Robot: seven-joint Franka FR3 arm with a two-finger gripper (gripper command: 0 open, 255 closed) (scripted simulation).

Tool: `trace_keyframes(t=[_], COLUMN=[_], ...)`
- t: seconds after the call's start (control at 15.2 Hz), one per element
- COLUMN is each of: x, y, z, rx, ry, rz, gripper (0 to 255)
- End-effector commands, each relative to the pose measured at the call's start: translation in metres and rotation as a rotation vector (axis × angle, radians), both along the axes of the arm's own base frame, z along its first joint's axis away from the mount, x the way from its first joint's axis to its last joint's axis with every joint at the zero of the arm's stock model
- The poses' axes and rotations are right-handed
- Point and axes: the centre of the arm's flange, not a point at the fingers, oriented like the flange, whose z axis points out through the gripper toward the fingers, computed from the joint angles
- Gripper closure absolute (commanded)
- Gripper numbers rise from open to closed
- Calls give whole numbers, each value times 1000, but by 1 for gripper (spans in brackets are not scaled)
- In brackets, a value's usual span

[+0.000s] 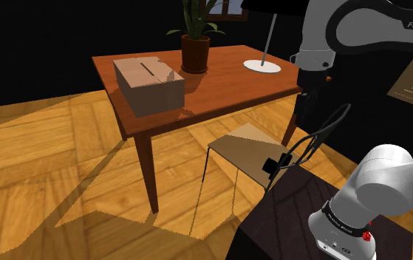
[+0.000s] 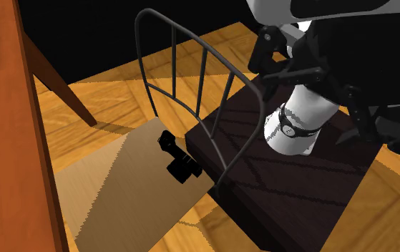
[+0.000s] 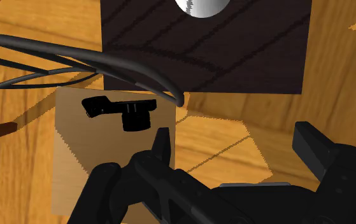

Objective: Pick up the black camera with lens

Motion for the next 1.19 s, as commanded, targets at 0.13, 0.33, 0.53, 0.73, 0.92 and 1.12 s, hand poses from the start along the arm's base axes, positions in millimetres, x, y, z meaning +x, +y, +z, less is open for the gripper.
trace_keyframes(t=[0.13,0.33,0.53,0.73,0.92,1.12], x=[-1,-1,-2,-1,-1,1], y=[-16,-40,-64,-88,-112,-136], z=[-21,-52,-82,-113,-144,-175], rx=[0,-1,-1,-2,-3,-3], ry=[-3,-7,-11,-15,-19,-23], rz=[9,23,37,51,65,79], gripper=[0,0,0,0,0,0])
